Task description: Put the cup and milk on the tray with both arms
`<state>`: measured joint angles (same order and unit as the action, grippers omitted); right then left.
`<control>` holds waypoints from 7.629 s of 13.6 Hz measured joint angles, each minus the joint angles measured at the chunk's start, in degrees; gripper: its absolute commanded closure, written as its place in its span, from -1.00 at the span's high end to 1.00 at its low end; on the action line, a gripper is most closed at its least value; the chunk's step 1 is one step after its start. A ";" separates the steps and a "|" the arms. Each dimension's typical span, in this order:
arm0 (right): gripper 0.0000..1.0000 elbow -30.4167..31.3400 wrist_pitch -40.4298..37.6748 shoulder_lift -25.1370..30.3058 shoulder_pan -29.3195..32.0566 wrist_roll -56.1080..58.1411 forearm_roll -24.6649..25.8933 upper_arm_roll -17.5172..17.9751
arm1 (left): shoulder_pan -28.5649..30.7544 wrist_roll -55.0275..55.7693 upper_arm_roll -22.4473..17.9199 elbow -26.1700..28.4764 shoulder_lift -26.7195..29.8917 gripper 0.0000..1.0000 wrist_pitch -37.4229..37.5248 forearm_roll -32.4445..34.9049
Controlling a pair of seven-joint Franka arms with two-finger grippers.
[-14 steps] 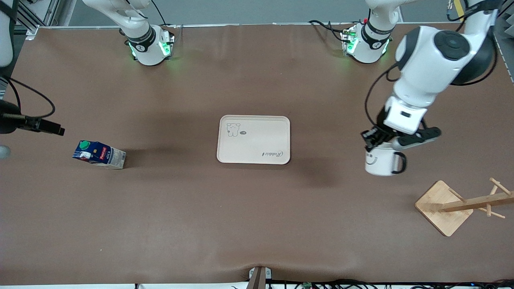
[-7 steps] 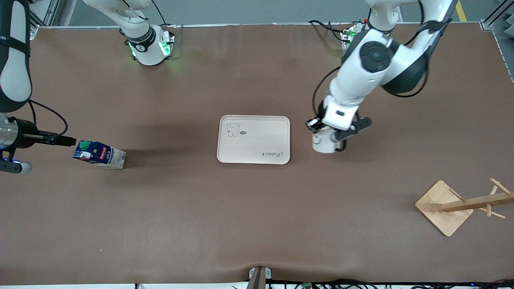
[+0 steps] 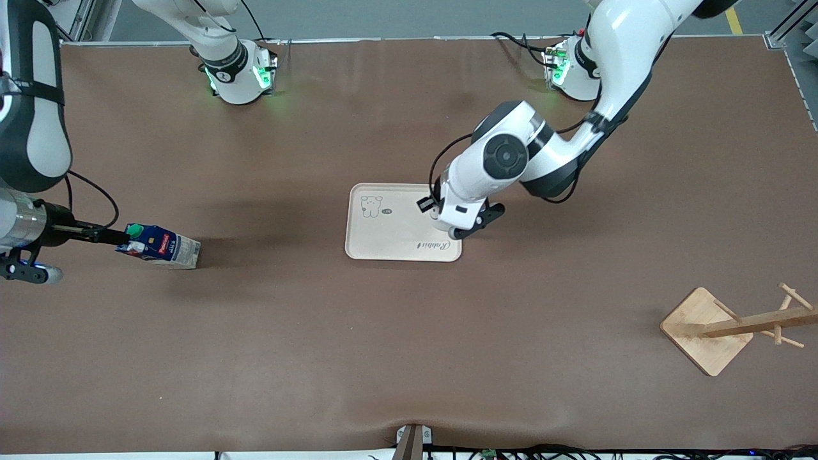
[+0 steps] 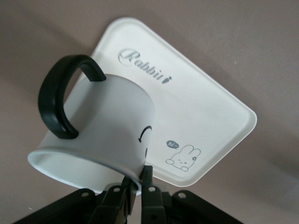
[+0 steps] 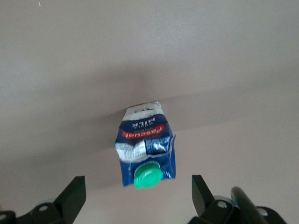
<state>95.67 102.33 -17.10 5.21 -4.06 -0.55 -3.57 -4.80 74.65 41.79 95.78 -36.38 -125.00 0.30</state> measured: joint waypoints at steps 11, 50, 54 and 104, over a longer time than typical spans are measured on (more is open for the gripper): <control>0.96 11.05 13.52 0.26 0.05 0.86 -0.14 -0.01 | -0.88 1.02 -0.17 -2.83 -7.98 -1.00 0.79 -4.44; -1.00 -3.03 5.49 -7.68 -40.64 -34.67 -10.81 1.70 | 29.82 -42.24 -2.50 -19.10 14.81 1.00 31.76 11.08; -1.00 -3.02 8.08 -8.52 -41.81 -36.14 -10.85 1.70 | 33.02 -49.46 -2.55 -19.11 17.71 1.00 35.48 12.06; 1.00 -6.99 -9.99 17.14 -5.45 4.53 -1.52 -1.64 | 7.24 -62.08 -35.54 -4.97 38.28 1.00 36.98 6.27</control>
<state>88.68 92.34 0.04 -0.24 0.47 -2.07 -5.21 2.44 12.57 6.25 90.81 1.90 -88.02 6.58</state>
